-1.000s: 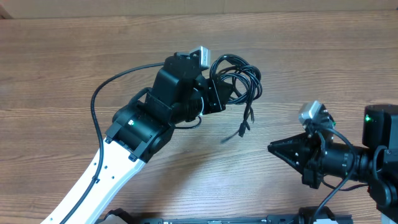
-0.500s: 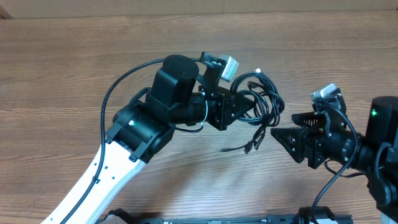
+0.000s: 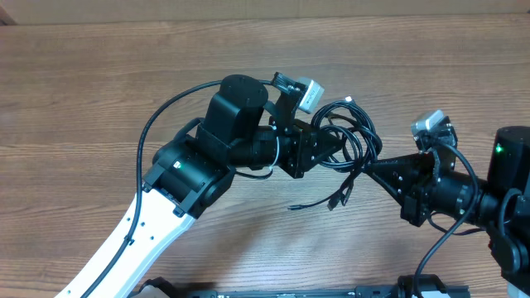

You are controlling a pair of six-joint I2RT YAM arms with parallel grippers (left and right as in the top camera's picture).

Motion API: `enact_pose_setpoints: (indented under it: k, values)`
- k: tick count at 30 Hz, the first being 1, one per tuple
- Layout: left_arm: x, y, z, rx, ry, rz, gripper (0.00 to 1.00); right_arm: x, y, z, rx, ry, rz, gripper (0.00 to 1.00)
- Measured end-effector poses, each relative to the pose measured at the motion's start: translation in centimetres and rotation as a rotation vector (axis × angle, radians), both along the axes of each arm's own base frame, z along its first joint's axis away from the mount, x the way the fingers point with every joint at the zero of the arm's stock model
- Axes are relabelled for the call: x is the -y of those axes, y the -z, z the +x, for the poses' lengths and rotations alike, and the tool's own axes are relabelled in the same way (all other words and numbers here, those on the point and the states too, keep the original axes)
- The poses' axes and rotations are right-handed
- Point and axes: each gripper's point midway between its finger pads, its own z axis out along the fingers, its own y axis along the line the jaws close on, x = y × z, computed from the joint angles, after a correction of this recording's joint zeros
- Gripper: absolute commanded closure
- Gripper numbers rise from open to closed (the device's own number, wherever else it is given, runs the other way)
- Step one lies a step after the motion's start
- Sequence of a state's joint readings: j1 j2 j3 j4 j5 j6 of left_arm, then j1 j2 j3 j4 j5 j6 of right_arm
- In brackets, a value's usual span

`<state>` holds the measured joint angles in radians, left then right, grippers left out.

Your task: Untangle cables

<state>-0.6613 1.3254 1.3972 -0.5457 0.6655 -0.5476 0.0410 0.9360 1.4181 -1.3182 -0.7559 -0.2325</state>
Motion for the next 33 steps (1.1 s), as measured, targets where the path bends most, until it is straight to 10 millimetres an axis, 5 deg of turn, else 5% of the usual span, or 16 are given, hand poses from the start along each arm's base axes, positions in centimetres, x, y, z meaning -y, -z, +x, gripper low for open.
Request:
enact_pose_setpoints:
  k: [9, 12, 13, 15, 23, 33]
  values:
    - [-1.1, 0.9, 2.7, -0.144, -0.245, 0.017, 0.96, -1.7, 0.6, -4.1, 0.002, -0.232, 0.019, 0.96]
    - [-1.5, 1.1, 3.4, -0.179, -0.312, 0.014, 0.96, -1.8, 0.5, -4.4, 0.04, -0.27, 0.011, 0.8]
    - [-1.6, 1.2, 3.5, -0.18, -0.322, 0.017, 0.96, -1.7, 0.6, -4.0, 0.049, -0.255, -0.002, 0.59]
    - [-1.7, 1.5, 3.5, -0.187, -0.331, 0.03, 0.96, -0.9, 0.7, -2.3, 0.048, -0.166, -0.037, 0.46]
    - [-1.6, 1.7, 3.1, -0.21, -0.318, 0.029, 0.96, 2.6, 2.0, 2.8, -0.118, 0.231, -0.061, 0.41]
    - [-1.4, 1.6, 2.7, -0.239, -0.302, 0.018, 0.96, 2.6, 2.9, 3.9, -0.174, 0.244, -0.057, 0.42]
